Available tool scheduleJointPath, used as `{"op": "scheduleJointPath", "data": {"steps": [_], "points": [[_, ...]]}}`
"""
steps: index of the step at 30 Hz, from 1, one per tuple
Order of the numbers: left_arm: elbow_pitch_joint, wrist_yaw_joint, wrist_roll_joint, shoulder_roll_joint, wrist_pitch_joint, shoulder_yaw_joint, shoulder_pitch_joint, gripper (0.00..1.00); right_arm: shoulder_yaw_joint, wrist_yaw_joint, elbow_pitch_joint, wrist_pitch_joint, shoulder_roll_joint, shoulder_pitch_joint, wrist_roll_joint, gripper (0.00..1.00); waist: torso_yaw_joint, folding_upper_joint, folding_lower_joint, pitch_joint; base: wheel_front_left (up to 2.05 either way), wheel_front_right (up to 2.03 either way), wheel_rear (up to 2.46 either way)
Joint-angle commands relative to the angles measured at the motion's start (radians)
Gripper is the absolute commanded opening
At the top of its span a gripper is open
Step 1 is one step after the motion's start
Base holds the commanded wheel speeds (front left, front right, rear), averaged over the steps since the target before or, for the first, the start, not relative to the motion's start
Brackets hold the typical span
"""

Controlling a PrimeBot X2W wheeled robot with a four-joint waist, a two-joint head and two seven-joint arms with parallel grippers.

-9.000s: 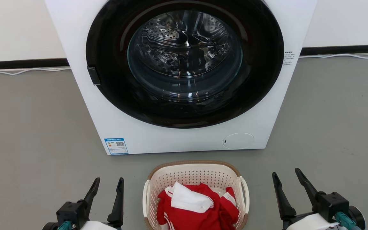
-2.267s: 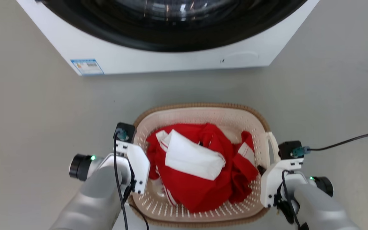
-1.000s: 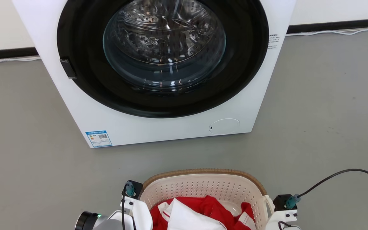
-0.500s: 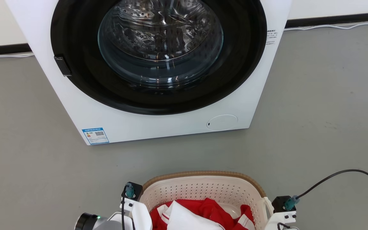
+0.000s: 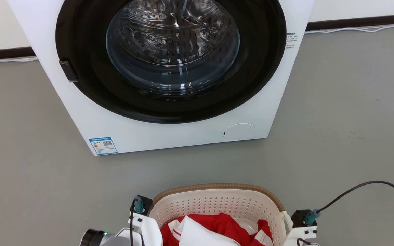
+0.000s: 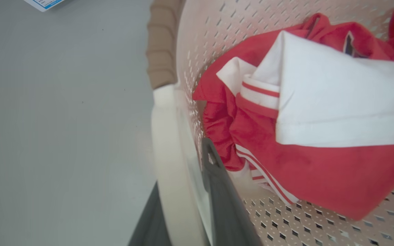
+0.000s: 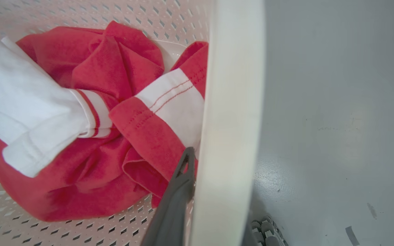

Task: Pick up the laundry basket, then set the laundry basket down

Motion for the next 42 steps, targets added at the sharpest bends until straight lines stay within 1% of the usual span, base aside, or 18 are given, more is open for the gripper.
{"op": "scheduleJointPath", "data": {"steps": [1, 17, 27, 34, 42], "points": [[-0.032, -0.031, 0.005, -0.029, -0.014, -0.001, -0.032, 0.00, 0.024, 0.025, -0.032, -0.017, 0.041, -0.034, 0.000, 0.00, 0.000, -0.0001, 0.0000, 0.000, 0.00, 0.00, 0.00], [-0.027, -0.030, -0.012, -0.029, -0.014, -0.020, -0.035, 0.00, 0.067, 0.025, -0.018, -0.031, 0.041, -0.047, 0.046, 0.00, 0.001, -0.0001, 0.0000, -0.009, 0.00, 0.00, 0.00], [-0.024, -0.024, -0.020, -0.029, -0.019, -0.028, -0.044, 0.00, 0.094, 0.025, -0.016, -0.039, 0.041, -0.059, 0.071, 0.00, -0.001, -0.0001, 0.0000, 0.003, 0.00, 0.00, 0.00], [-0.009, -0.020, -0.016, -0.029, -0.034, -0.032, -0.078, 0.00, 0.112, 0.025, -0.034, -0.064, 0.041, -0.082, 0.083, 0.00, 0.001, -0.0001, 0.0000, 0.050, 0.00, 0.00, 0.00], [0.015, -0.013, -0.016, -0.029, -0.050, -0.030, -0.139, 0.00, 0.121, 0.025, -0.051, -0.121, 0.041, -0.133, 0.100, 0.00, 0.015, -0.0001, 0.0000, 0.127, 0.00, 0.00, 0.00]]}}
